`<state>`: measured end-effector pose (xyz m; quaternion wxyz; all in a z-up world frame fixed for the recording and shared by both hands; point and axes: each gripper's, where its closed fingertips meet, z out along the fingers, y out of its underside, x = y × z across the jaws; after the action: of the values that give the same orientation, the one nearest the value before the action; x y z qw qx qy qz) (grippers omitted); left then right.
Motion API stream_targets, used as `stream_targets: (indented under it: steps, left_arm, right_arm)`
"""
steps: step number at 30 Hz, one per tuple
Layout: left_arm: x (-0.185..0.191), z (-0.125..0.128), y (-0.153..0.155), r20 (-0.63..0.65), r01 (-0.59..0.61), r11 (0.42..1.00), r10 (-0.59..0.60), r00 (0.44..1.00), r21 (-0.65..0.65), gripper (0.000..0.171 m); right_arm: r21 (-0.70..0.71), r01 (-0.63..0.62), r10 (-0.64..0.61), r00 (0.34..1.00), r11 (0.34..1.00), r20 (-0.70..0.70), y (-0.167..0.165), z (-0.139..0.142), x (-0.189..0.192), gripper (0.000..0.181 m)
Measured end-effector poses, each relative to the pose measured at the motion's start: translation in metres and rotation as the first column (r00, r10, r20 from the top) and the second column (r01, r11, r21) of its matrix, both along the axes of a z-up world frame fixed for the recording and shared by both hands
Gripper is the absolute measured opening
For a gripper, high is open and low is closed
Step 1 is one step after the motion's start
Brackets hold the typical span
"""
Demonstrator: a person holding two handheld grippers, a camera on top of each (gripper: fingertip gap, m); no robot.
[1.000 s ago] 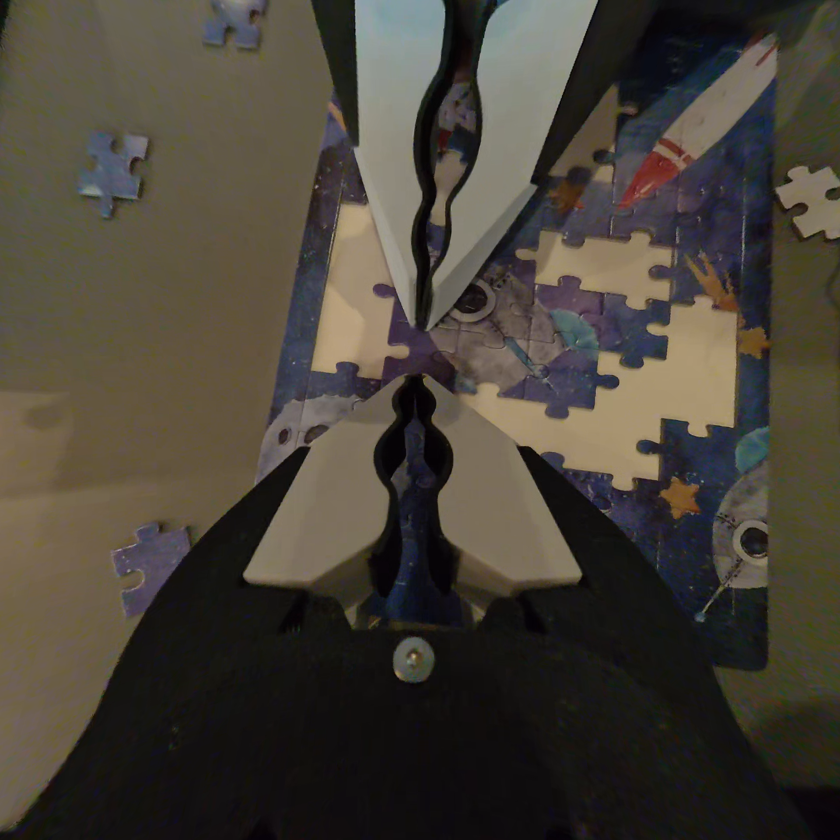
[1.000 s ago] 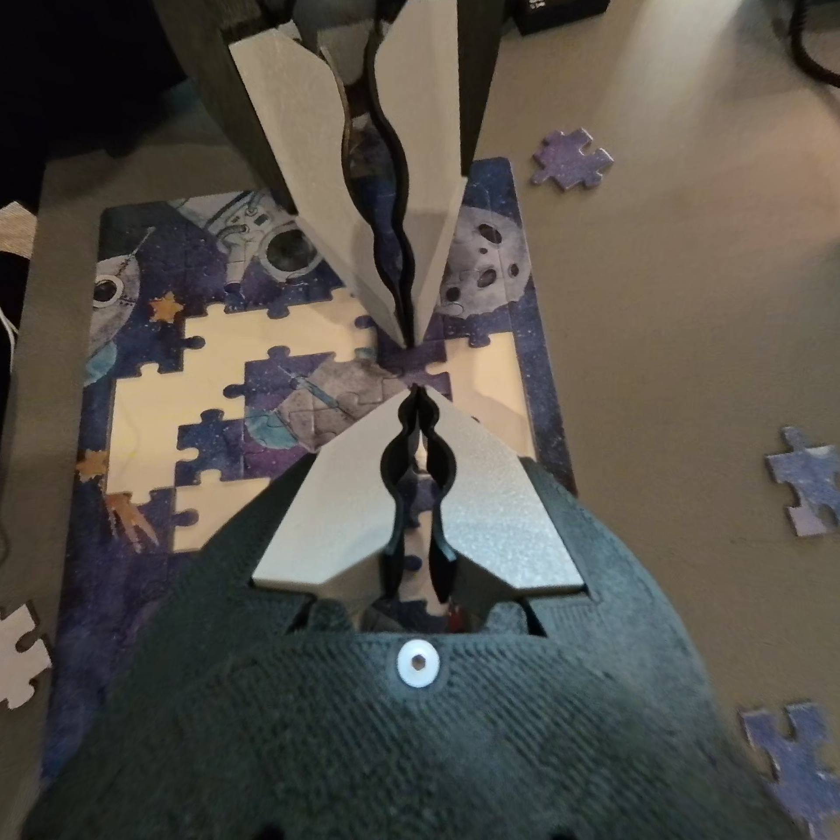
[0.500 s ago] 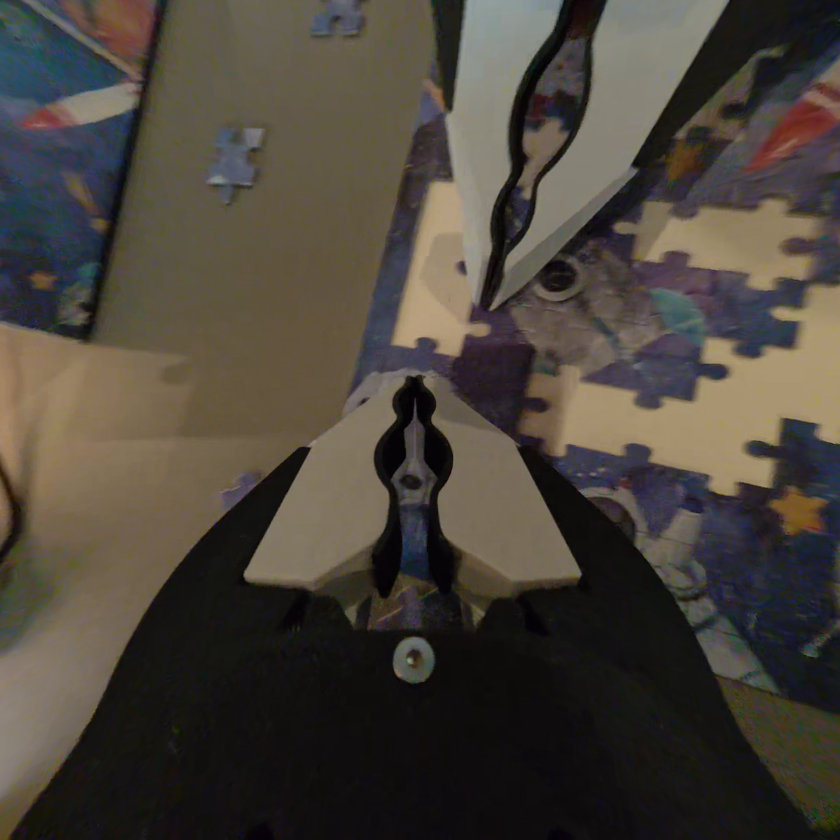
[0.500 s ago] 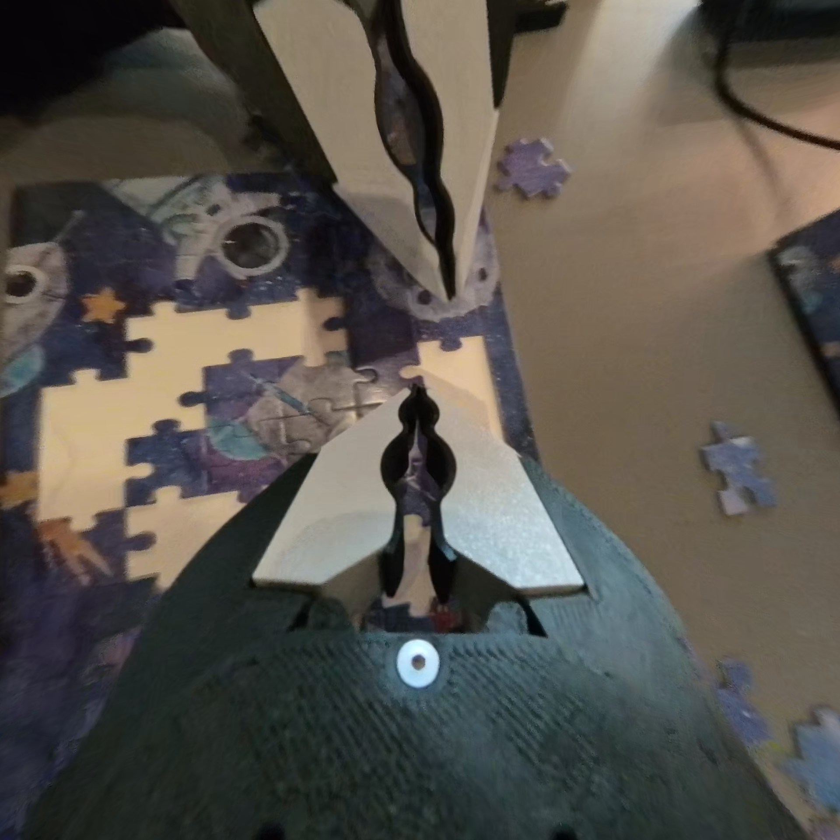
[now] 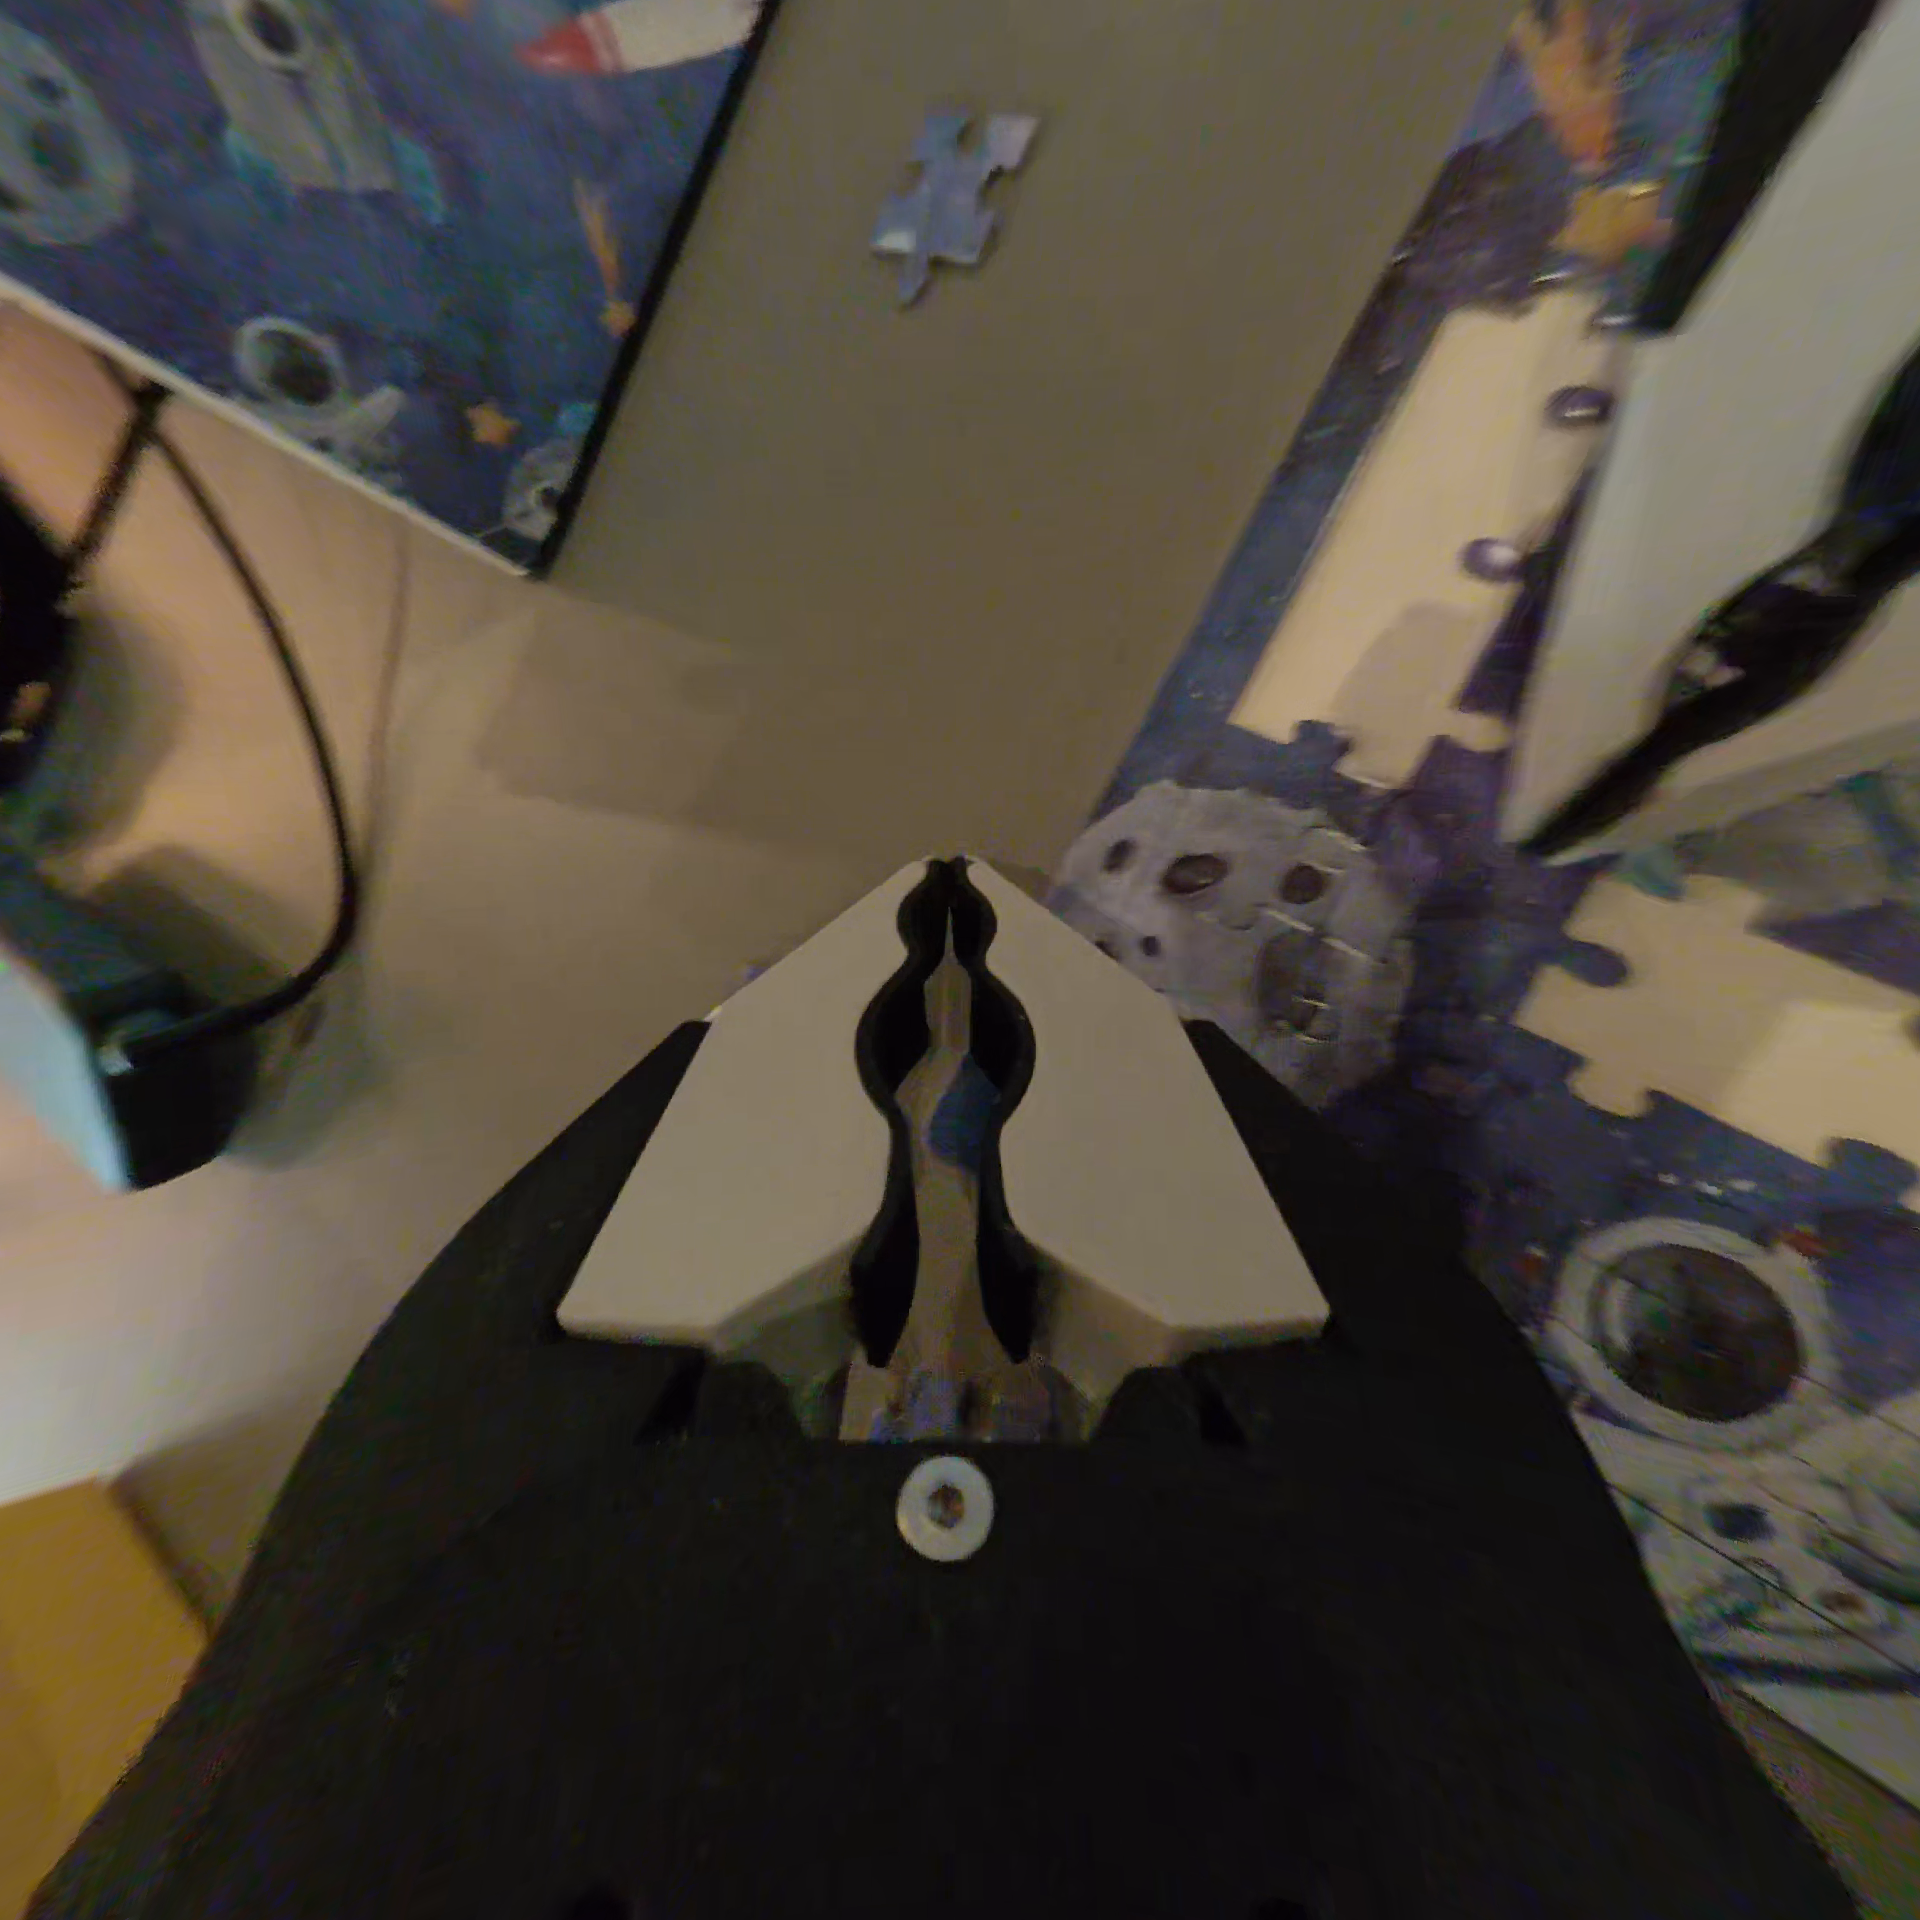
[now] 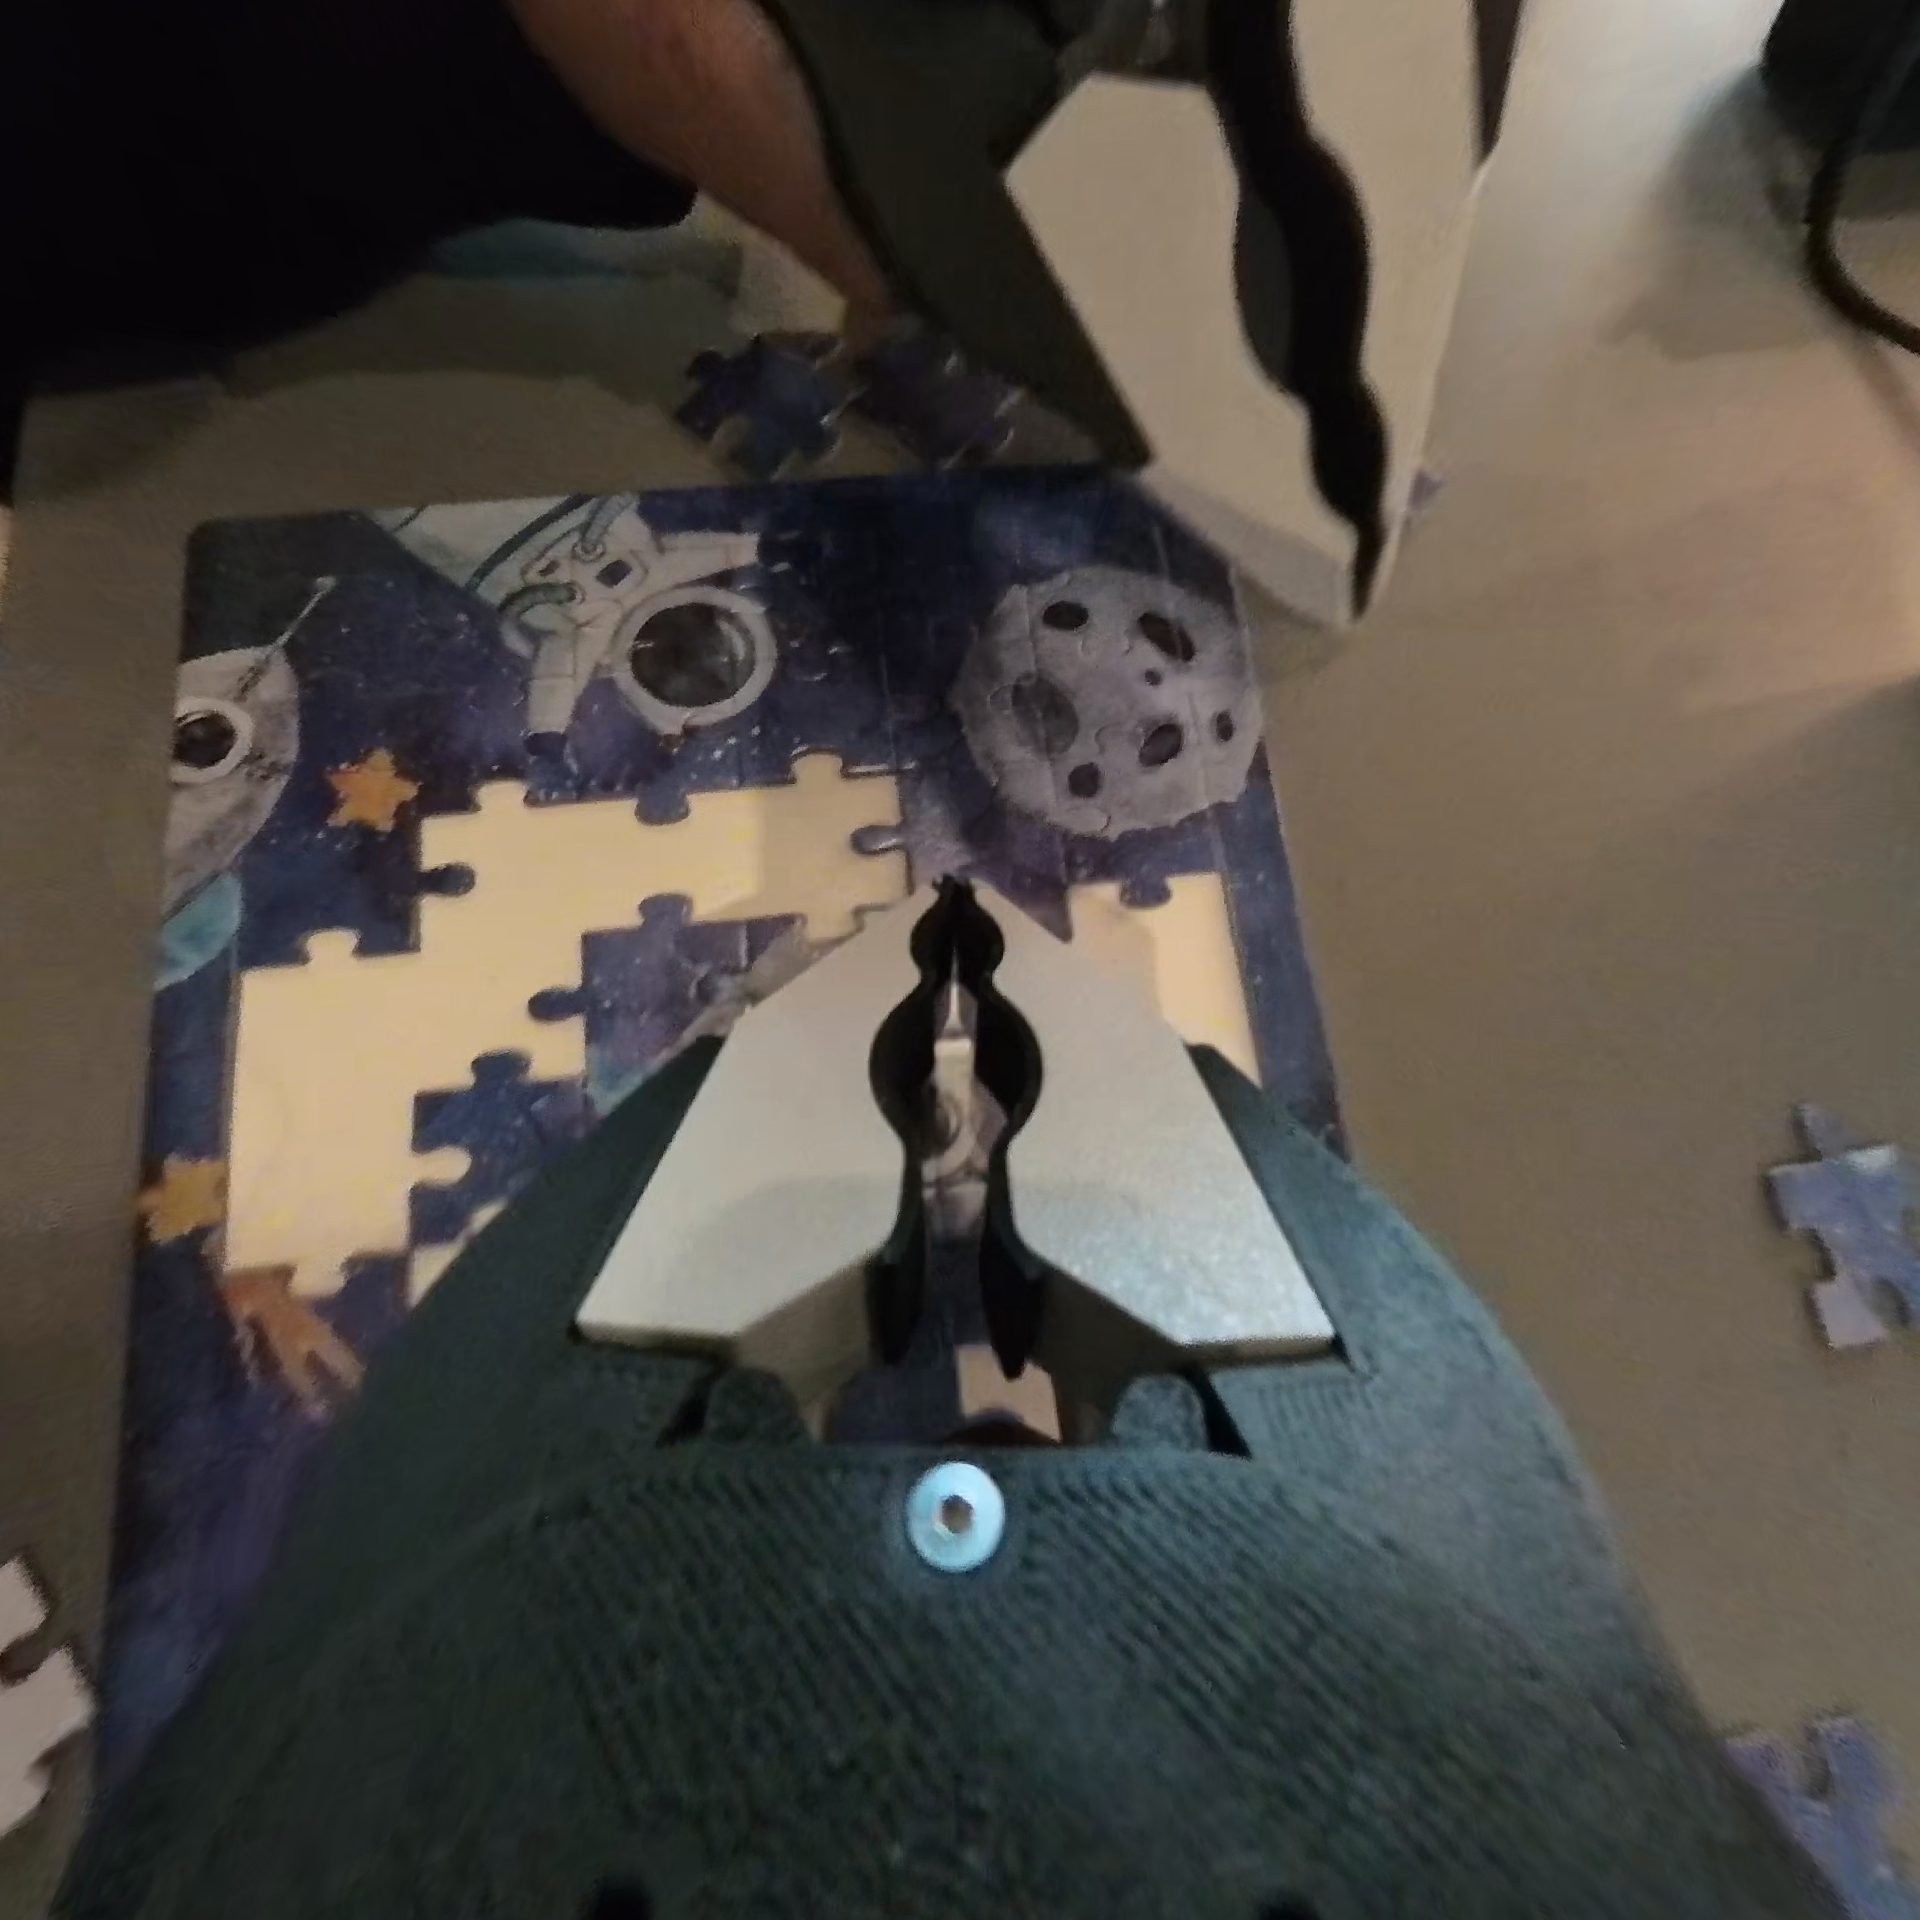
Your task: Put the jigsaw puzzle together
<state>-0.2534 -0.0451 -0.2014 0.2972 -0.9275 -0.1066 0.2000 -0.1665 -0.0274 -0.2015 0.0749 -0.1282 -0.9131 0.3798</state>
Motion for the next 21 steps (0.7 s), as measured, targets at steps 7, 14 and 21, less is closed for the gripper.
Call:
stream_targets:
  steps: [7, 14, 21]
  left_arm:
    - [-0.025, 0.035, -0.014, -0.069, -0.136, 0.970, 0.152, 0.986, 0.200, 0.000]
    - [-0.035, 0.063, -0.026, -0.033, -0.186, 0.900, 0.216, 0.976, 0.395, 0.000]
    - [-0.038, 0.065, -0.026, -0.075, -0.195, 0.897, 0.243, 0.967, 0.396, 0.000]
  right_arm:
    - [-0.121, 0.156, -0.168, 0.981, 0.980, -0.095, 0.056, 0.041, -0.038, 0.000]
    - [-0.403, 0.409, -0.528, 0.812, 0.819, -0.248, 0.147, 0.105, -0.098, 0.007]
    - [-0.399, 0.575, -0.700, 0.606, 0.714, -0.378, 0.214, 0.117, -0.119, 0.037]
